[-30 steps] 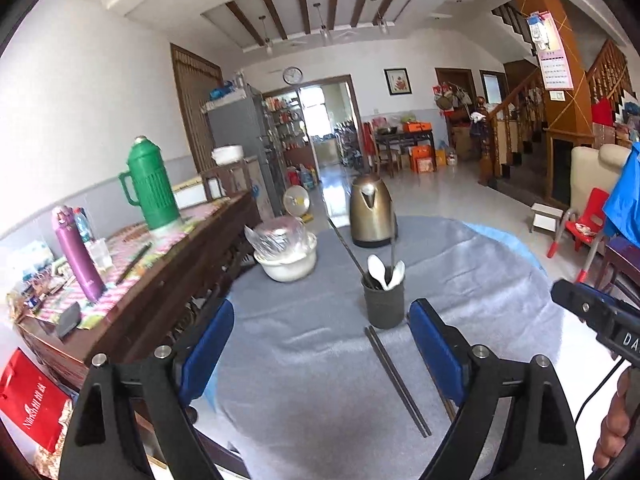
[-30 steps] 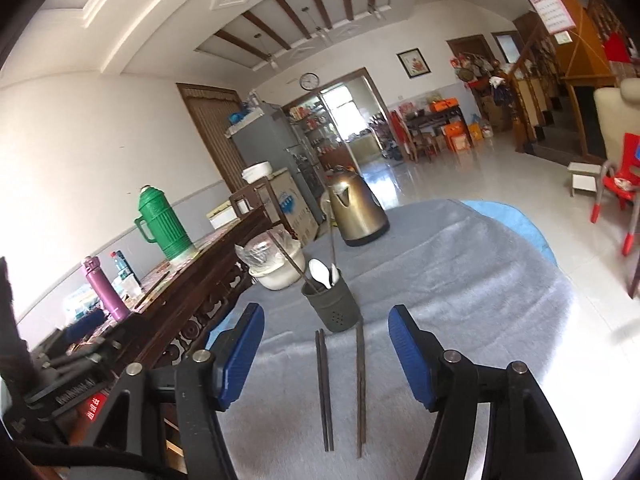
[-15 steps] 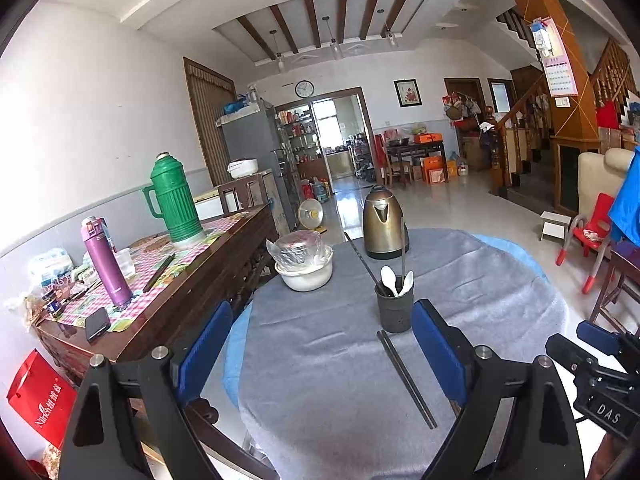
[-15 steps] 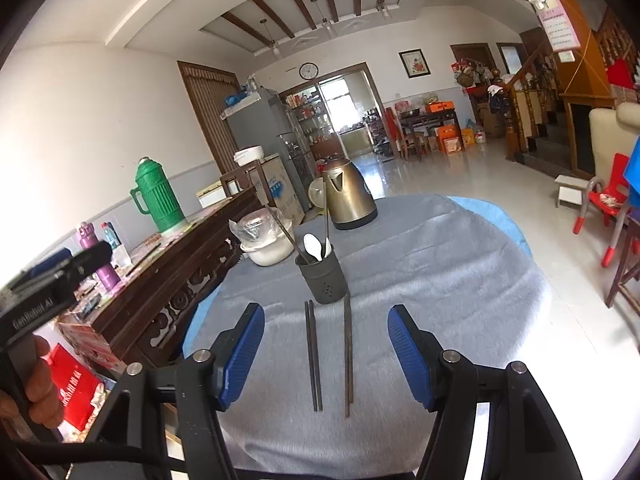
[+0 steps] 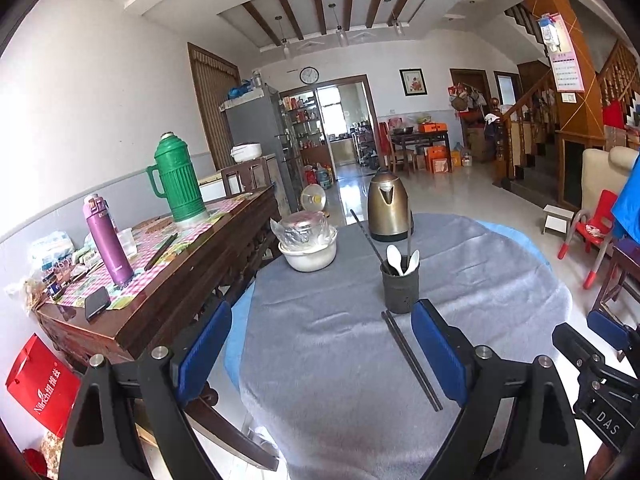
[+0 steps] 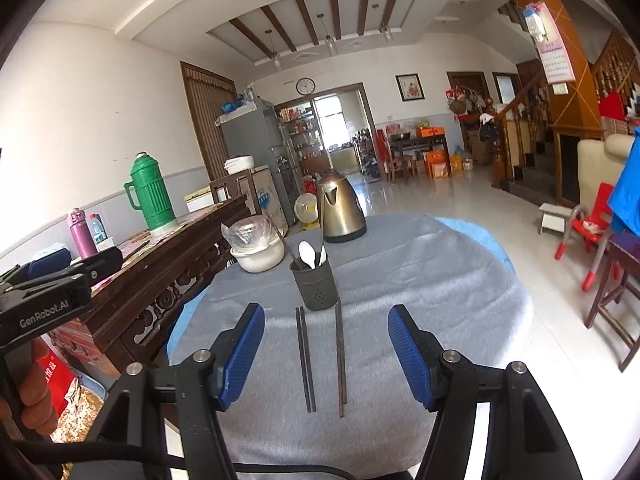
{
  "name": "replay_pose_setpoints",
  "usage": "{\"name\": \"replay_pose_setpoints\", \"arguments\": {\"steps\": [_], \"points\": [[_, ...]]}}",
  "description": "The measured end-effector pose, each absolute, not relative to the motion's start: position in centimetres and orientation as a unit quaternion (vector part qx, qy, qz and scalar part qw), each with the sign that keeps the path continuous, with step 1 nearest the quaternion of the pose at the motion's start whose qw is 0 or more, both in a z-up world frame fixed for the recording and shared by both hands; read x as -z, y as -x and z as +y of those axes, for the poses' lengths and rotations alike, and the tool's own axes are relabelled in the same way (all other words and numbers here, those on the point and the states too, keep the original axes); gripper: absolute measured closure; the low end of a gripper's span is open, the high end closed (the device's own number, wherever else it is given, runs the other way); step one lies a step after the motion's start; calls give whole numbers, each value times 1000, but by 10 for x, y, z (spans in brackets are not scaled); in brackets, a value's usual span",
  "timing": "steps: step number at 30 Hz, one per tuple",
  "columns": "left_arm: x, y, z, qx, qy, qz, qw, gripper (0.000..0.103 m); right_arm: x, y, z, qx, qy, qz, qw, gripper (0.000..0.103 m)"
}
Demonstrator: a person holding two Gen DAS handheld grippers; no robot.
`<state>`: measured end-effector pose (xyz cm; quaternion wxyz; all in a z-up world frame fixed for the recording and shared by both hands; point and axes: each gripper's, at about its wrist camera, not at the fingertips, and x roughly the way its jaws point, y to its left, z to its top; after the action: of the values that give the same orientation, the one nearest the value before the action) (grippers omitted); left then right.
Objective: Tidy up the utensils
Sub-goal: 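Move both tools toward the remaining brown chopsticks on the cloth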
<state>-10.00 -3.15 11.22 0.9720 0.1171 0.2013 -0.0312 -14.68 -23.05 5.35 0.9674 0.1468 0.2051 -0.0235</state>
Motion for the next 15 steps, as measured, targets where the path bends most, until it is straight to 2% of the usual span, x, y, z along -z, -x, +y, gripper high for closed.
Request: {"name": "replay_pose_setpoints", "arguments": {"steps": [15], "points": [[-71,93,-17,37,-104,267,957,11,-43,141,-218,16,-138,224,965,35]]}}
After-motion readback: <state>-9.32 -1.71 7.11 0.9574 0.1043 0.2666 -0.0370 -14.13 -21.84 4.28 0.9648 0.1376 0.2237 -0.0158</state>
